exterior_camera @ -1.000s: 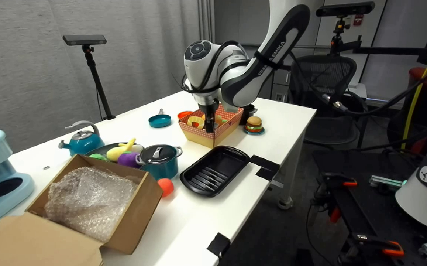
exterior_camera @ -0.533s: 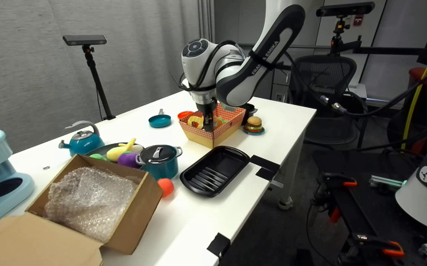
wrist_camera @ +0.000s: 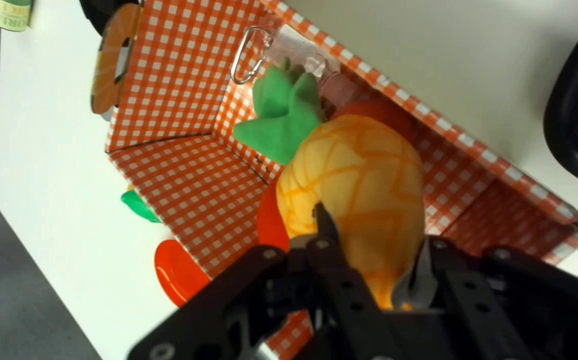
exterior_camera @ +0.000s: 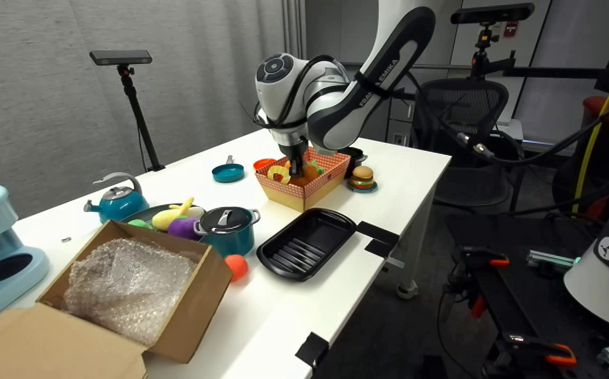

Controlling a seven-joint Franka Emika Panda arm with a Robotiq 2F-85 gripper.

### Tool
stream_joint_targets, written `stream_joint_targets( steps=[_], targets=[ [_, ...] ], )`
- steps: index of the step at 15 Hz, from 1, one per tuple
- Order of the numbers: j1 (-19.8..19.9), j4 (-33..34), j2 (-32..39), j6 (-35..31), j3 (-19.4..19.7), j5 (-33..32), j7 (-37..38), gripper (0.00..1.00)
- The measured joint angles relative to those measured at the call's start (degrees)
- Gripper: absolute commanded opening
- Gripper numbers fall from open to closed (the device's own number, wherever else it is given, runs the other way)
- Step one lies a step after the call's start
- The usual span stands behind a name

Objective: Move the pineapple plushie from the right box to the left box then put the right box on the black plate

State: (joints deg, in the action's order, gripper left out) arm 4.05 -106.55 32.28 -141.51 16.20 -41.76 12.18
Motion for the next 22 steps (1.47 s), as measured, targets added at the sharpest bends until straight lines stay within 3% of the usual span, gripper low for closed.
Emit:
stream_joint_targets(
  steps=[6,16,22],
  targets=[
    [-4.1,0.3,-2.1,4.1,-0.2,-1.6,4.5,0.06],
    [-8.5,0.9,-4.9,5.6,-6.0,-1.7,6.8,0.06],
    [-8.8,-0.1,-5.0,5.6,-9.3,-1.2,5.9,0.06]
  ],
)
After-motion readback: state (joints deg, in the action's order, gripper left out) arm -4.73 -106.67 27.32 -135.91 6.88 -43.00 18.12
